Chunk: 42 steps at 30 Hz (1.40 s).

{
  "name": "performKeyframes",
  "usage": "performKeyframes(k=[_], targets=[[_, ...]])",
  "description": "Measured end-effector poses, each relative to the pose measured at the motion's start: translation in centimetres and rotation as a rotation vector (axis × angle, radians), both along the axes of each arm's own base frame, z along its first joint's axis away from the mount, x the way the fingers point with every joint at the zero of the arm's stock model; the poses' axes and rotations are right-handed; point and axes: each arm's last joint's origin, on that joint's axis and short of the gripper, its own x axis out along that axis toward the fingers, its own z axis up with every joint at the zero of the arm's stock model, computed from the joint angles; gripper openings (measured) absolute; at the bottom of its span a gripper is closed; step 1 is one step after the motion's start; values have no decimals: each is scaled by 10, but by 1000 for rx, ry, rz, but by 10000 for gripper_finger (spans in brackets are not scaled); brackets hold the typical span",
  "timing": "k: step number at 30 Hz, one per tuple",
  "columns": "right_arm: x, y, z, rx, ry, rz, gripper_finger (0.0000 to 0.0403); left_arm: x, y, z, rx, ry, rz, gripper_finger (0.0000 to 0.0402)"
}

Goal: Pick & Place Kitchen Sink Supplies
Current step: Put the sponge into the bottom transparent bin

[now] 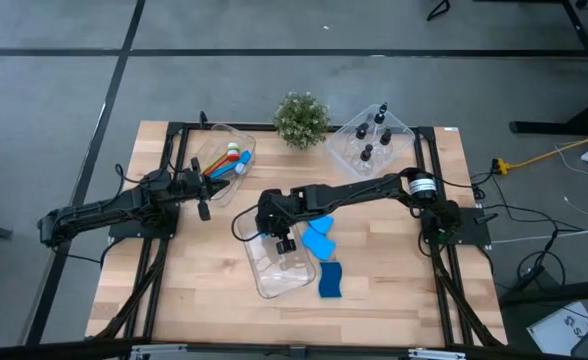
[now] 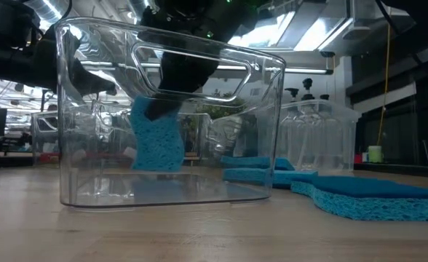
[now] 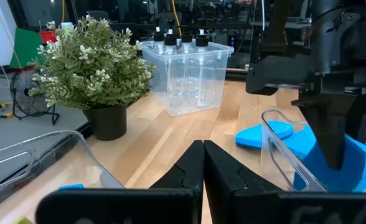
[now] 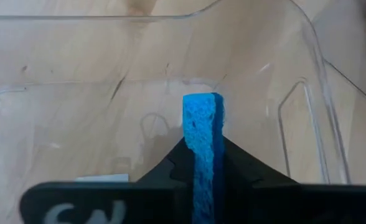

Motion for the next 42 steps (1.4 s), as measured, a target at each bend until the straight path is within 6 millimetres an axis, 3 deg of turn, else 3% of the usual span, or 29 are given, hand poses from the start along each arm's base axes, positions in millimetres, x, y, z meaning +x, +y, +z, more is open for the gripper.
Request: performKeyframes(k=[13,28,42], targets=[[2,0,-8,6,20,5,49,0,0,0,0,0,0,2],[1,0,-10,26,36,-25,116,0,0,0,0,0,0,2],[3,0,5,31,27,-31,137,0,0,0,0,0,0,2]])
